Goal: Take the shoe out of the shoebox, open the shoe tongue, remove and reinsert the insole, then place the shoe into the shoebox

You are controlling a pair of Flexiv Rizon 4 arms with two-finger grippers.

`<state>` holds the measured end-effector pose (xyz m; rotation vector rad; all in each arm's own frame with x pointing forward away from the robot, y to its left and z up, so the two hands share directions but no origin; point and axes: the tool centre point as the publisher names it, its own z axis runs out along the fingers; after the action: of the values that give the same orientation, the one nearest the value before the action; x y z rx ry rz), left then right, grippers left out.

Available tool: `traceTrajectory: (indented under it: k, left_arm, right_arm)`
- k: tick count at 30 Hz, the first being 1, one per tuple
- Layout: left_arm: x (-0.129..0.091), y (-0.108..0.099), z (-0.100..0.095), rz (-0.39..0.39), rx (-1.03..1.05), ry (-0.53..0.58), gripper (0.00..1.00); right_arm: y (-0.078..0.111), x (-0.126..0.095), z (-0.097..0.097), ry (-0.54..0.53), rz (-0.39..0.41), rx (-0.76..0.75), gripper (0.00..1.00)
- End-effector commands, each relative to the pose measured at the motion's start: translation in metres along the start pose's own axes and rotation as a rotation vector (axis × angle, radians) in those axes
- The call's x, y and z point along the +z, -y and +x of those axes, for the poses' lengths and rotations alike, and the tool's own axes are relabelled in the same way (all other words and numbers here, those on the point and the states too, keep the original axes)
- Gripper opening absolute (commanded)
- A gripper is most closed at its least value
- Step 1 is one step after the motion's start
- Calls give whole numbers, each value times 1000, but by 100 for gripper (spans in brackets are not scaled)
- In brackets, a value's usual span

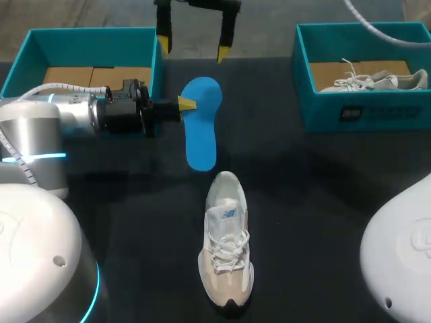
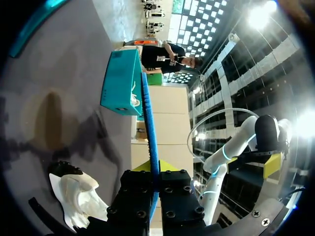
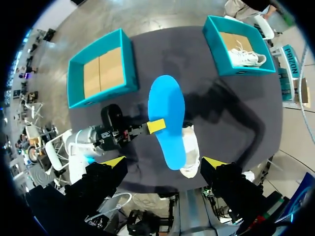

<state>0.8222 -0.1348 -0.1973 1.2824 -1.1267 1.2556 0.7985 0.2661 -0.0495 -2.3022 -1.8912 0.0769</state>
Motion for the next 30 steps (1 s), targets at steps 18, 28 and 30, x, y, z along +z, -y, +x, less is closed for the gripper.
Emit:
traceTrajectory:
  k: [18, 28, 30]
  left_arm:
    - [-1, -1, 1, -2, 0, 4, 0]
    - [-1, -1, 1, -2, 0, 4, 0]
    - [-1, -1, 1, -2, 0, 4, 0]
  right_arm:
    - [5, -3, -27, -348, 48, -43, 100]
    - [-3, 4, -53, -669, 99, -70, 100]
    - [-4, 4, -56, -726, 107, -77, 100]
